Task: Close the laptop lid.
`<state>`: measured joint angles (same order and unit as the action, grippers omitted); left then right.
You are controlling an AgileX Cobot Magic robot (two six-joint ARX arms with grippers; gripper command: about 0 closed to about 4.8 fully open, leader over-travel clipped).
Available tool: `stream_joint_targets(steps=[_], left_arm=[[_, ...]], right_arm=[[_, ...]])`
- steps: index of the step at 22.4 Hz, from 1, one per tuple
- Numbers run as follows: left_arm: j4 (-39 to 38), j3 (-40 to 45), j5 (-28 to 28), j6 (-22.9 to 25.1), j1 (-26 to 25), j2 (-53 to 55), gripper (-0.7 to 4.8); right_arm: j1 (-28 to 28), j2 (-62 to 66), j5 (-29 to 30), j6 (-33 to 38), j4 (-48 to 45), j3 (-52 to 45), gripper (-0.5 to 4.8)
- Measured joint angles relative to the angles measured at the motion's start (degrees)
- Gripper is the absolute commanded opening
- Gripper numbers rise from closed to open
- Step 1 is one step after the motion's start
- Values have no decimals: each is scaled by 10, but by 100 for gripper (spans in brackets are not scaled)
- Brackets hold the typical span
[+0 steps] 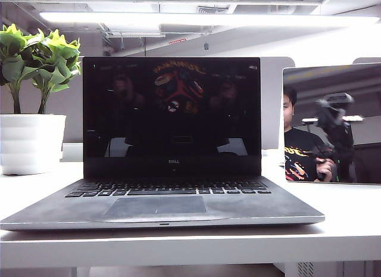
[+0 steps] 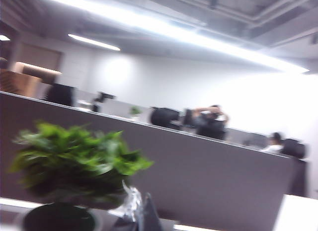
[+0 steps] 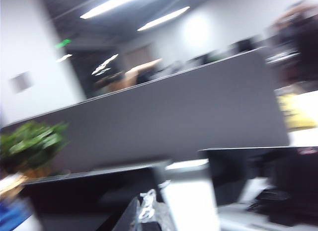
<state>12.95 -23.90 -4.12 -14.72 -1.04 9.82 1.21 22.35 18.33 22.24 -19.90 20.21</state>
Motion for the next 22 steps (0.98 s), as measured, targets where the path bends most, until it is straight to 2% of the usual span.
stream_joint_targets(steps=[1,3,5,8,11,17,19,22], left_arm=[[-5,-28,-38,-9,0,36,-5],[-7,-67,-87,-12,0,106,-5],[-13,-95,-121,-12,0,162,-5],[-12,-170,-211,37,0,297,-5],[-6,-219,-262,65,-1,431,-5],[25,-299,-271,116,-9,622,-5],[46,-310,-243,134,-22,660,-5],[89,-312,-261,139,-45,699,-5]], right_arm=[[1,73,62,0,-24,35,-1],[6,173,119,-1,-46,96,-1],[8,240,144,-14,-48,144,-1],[12,366,196,-66,-51,250,-1],[12,485,260,-86,-55,342,-1],[14,638,278,-139,-46,431,-1],[13,669,278,-157,-46,452,-1],[13,703,278,-172,-49,477,-1]])
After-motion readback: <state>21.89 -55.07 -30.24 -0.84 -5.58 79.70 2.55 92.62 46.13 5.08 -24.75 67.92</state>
